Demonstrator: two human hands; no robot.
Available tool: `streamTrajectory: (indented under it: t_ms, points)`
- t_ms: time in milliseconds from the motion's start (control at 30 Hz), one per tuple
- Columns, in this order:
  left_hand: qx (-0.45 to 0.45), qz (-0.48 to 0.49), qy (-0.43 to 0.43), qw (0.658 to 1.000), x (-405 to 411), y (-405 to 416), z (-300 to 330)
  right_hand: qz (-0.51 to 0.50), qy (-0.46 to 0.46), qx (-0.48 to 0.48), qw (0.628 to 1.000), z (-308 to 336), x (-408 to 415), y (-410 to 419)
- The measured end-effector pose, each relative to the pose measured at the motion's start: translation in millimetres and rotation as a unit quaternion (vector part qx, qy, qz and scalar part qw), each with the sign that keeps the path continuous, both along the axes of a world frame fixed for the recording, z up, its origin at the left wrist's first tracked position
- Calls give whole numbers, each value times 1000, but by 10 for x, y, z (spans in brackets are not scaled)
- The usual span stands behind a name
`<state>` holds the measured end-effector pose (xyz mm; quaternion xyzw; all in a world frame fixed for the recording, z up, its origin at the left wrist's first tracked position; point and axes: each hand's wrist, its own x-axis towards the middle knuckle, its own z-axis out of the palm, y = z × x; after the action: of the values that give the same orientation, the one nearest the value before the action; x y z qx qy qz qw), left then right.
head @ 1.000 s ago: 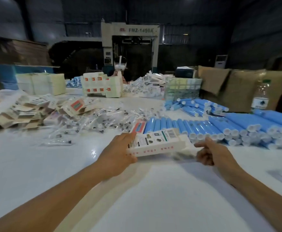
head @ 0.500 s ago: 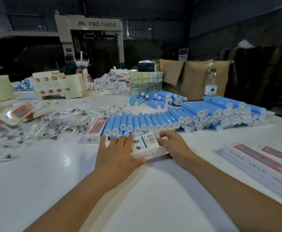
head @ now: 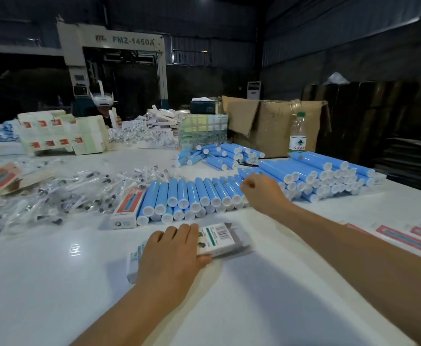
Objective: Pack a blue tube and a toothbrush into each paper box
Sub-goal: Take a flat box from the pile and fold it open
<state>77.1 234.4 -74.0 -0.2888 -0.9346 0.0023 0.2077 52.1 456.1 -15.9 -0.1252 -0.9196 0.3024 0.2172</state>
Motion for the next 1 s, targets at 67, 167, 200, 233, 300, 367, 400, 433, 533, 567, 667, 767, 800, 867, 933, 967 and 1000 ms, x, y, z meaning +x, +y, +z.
streamTrajectory:
  t_ms: [67, 167, 200, 233, 300, 367, 400, 433, 533, 567, 667, 767, 800, 867, 933, 967, 1000]
  points:
    - [-4, -3, -9, 1000, -8, 5, 1, -40, -17, 115, 992, 164, -189, 184]
    - [-7, -5, -25, 1000, -38, 5, 3, -91, -38, 239, 966, 291, -420, 462]
    - [-7, -5, -31, 999, -51, 7, 3, -109, -48, 277, 954, 301, -486, 549]
    - [-7, -4, -36, 999, -66, 13, 2, -127, -64, 309, 940, 306, -550, 634]
    - [-11, -4, -45, 999, -92, 19, -7, -167, -116, 334, 920, 298, -659, 772]
    - [-18, -2, -53, 998, -119, 20, -15, -195, -162, 326, 911, 282, -756, 845]
    - [-23, -1, -57, 998, -132, 20, -15, -197, -176, 321, 910, 279, -802, 864]
    - [-28, 0, -60, 998, -141, 20, -13, -195, -186, 315, 910, 283, -847, 869]
    - [-32, -1, -70, 997, -156, 25, 0, -185, -203, 300, 913, 336, -945, 858]
    - [-31, -2, -72, 997, -156, 28, 4, -184, -207, 290, 916, 370, -962, 851]
    - [-28, 0, -68, 997, -151, 24, 9, -171, -222, 266, 922, 435, -973, 823]
    - [-18, 5, -65, 998, -150, -10, 14, -151, -195, 258, 934, 490, -920, 721]
    - [-12, 6, -62, 998, -148, -19, 15, -146, -172, 239, 944, 526, -875, 655]
    - [1, 6, -51, 999, -144, -35, 15, -127, -105, 177, 970, 595, -747, 512]
    - [15, 8, -37, 999, -147, -45, 17, -92, -23, 68, 993, 603, -556, 351]
    - [21, 13, -30, 999, -158, -55, 20, -61, 22, -17, 998, 567, -442, 252]
    - [28, 20, -23, 999, -152, -57, 26, -28, 64, -109, 992, 509, -300, 169]
